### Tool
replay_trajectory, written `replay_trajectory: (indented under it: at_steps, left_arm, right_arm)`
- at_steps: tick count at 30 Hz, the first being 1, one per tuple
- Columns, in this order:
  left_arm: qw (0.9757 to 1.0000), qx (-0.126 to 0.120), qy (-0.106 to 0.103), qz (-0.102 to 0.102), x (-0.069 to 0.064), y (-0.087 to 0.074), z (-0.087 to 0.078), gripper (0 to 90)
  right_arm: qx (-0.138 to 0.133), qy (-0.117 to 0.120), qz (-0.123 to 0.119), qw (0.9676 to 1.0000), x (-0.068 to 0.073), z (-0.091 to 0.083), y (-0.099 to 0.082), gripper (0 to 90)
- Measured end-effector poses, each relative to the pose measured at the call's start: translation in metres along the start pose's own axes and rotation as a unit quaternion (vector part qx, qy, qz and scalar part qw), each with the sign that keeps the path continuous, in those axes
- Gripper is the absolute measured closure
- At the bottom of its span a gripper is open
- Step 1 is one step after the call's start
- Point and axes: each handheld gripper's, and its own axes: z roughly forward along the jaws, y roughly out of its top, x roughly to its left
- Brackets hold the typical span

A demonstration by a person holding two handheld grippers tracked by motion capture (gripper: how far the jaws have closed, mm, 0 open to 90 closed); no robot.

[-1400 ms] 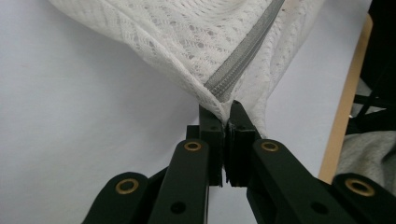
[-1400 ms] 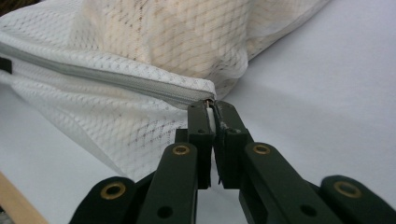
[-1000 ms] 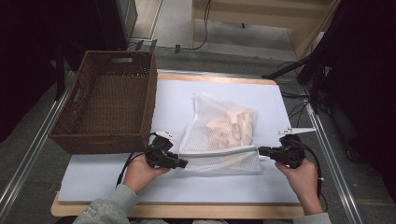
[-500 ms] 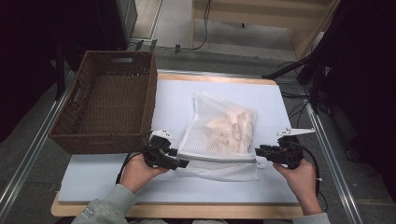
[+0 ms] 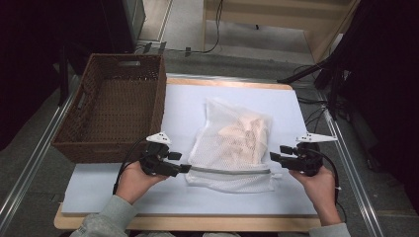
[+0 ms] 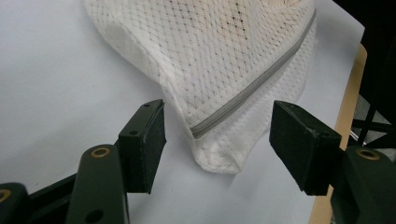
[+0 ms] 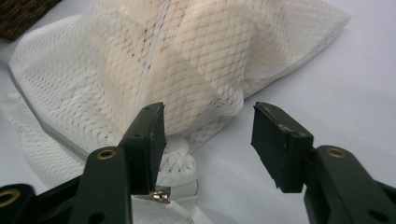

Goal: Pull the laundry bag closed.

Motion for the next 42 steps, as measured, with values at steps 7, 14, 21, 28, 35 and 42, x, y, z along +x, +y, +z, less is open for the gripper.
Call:
replay_trajectory:
  at_steps: [7, 14, 21, 28, 35, 42]
  left_arm:
    - [0.9998, 0.002, 0.020, 0.005, 0.001, -0.004, -0.010, 35.4]
    - [0.9997, -0.007, 0.025, -0.002, 0.001, -0.011, -0.019, 35.2]
    - [0.9995, -0.006, 0.030, -0.003, 0.001, -0.017, -0.025, 34.7]
    - [0.9995, 0.003, 0.029, 0.008, 0.001, -0.019, -0.023, 34.3]
    - [0.9997, 0.001, 0.025, 0.001, 0.004, -0.020, -0.022, 34.3]
    - [0.9996, 0.005, 0.027, 0.000, 0.004, -0.019, -0.020, 34.3]
  right_arm:
    - [-0.009, -0.004, -0.005, 0.9999, -0.004, 0.004, 0.001, 38.2]
    - [-0.019, -0.013, -0.008, 0.9997, -0.012, 0.009, 0.005, 36.4]
    - [-0.023, -0.012, -0.009, 0.9996, -0.015, 0.012, 0.008, 35.8]
    - [-0.025, -0.012, -0.005, 0.9996, -0.018, 0.021, 0.013, 35.6]
    - [-0.023, -0.010, -0.007, 0.9997, -0.016, 0.024, 0.014, 35.5]
    - [-0.023, -0.009, -0.003, 0.9997, -0.018, 0.023, 0.014, 35.5]
